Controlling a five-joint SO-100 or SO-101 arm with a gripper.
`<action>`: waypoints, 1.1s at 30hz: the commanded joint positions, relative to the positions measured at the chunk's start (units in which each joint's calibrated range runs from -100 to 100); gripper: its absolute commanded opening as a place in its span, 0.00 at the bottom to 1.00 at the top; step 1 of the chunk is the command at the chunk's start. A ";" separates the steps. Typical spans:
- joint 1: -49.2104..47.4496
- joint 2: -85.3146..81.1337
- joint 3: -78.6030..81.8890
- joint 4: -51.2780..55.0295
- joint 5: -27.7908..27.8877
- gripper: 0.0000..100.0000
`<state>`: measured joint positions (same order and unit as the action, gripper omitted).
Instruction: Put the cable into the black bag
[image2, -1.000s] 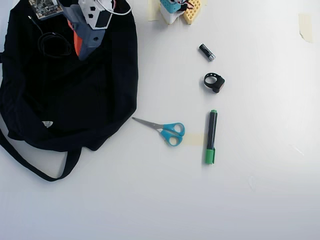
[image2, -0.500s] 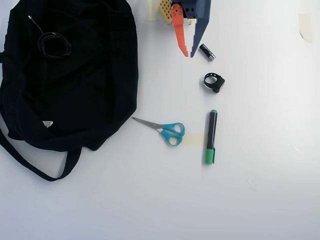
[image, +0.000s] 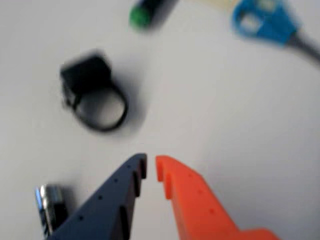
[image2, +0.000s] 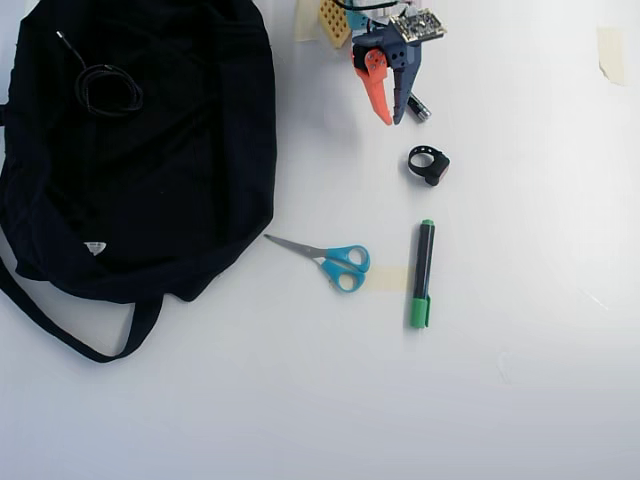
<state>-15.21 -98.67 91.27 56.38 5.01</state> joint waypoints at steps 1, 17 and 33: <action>0.10 -0.91 2.71 0.13 -0.08 0.02; -3.56 -1.00 8.01 6.85 -6.21 0.02; -3.41 -0.91 8.01 6.93 -6.05 0.02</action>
<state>-18.74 -98.75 98.03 62.99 -1.34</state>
